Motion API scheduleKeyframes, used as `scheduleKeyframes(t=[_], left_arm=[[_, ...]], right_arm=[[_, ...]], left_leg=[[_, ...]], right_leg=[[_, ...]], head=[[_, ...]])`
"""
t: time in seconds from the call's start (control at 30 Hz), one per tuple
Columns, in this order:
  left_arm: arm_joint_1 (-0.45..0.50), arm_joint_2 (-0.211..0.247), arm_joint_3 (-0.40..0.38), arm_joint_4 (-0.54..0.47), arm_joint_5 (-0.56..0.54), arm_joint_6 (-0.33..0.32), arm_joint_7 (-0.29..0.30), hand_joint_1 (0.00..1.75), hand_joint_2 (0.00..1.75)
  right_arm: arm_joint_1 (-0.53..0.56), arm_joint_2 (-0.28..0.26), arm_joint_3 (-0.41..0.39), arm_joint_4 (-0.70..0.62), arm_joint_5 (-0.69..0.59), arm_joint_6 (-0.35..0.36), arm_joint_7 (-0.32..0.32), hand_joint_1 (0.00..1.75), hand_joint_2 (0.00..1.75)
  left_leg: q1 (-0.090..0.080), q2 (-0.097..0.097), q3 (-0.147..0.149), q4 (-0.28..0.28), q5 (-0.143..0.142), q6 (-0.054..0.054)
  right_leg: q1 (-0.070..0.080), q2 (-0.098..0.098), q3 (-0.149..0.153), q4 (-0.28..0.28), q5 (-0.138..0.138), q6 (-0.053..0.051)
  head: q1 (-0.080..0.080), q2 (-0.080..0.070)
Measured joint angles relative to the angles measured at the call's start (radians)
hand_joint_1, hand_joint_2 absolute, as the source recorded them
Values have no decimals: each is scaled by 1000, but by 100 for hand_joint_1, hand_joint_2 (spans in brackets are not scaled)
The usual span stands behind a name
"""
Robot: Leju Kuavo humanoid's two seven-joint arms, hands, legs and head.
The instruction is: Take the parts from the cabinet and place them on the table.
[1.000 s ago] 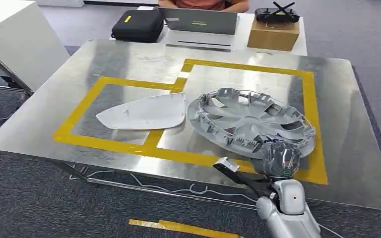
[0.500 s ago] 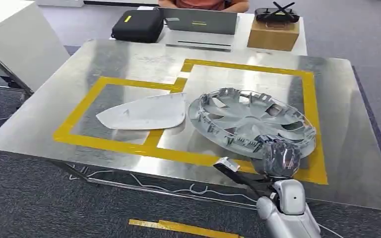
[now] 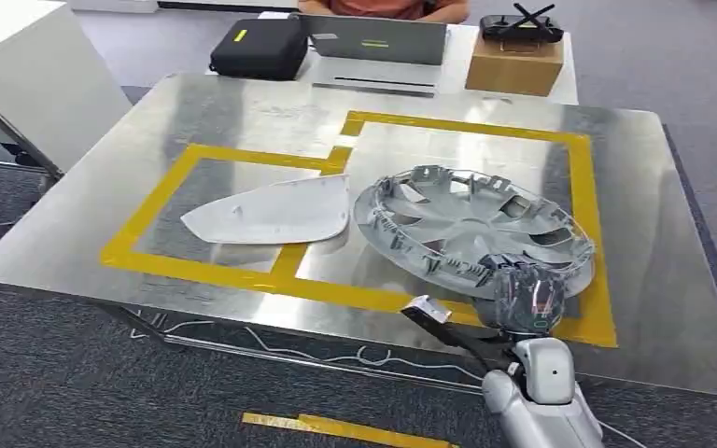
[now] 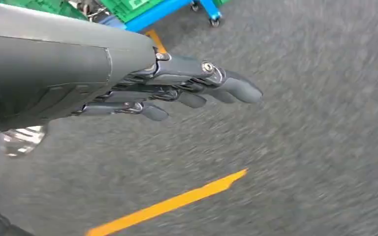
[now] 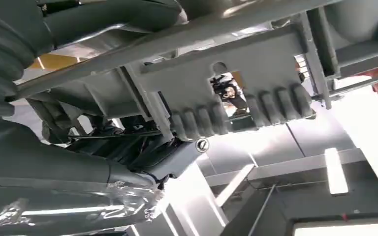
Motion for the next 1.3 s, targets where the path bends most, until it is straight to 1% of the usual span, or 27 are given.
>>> scheduleKeyframes(t=[0.07,0.1,0.13,0.17,0.23,0.43,0.47,0.6,0.7,0.87,1.3], left_arm=[[6,0,-31,0,34,96,-41,0,175],[14,0,-53,-5,64,129,-46,0,175],[22,0,-76,-10,105,144,-47,0,175],[31,0,-99,-15,148,146,-48,0,175],[41,0,-133,-21,188,146,-51,0,175],[54,0,-177,-32,204,149,-56,0,175],[57,0,-182,-32,205,149,-56,0,0],[62,0,-195,-36,217,145,-56,0,0],[65,-1,-198,-36,241,118,-52,0,0],[67,-1,-198,-36,241,82,-37,0,0],[68,-1,-197,-36,240,76,-32,0,0]], right_arm=[[0,0,0,0,-2,0,-2,175,175],[0,0,0,0,-2,0,-2,175,175],[1,0,0,-2,-2,0,-2,175,175],[2,0,0,-5,-2,0,-1,175,175],[2,0,0,-6,-2,0,-1,175,175],[4,0,0,-9,-2,0,-1,175,175],[4,0,0,-10,-2,0,-1,0,0],[5,0,0,-14,-1,0,-2,0,0],[7,0,0,-14,-2,0,-5,0,0],[7,0,-8,-14,-5,0,-13,0,0],[7,0,-14,-17,-5,0,-13,0,0]], left_leg=[[0,0,0,0,0,0],[0,0,0,0,0,0],[0,0,0,0,0,0],[0,0,0,0,0,0],[0,0,0,0,0,1],[0,0,0,0,0,1],[0,0,0,0,0,1],[0,0,0,0,0,1],[0,0,0,0,0,1],[0,0,0,0,0,1],[0,0,0,0,0,1]], right_leg=[[0,0,0,0,0,0],[0,0,0,0,0,0],[0,0,0,0,0,0],[0,0,0,0,0,0],[0,0,0,0,0,0],[0,0,0,0,0,0],[0,0,0,0,0,0],[0,0,0,0,0,0],[0,0,0,0,0,0],[0,0,0,0,0,0],[0,0,0,0,0,0]], head=[[0,0],[0,0],[0,0],[0,0],[1,0],[1,0],[0,0],[0,0],[1,0],[0,0],[0,0]])
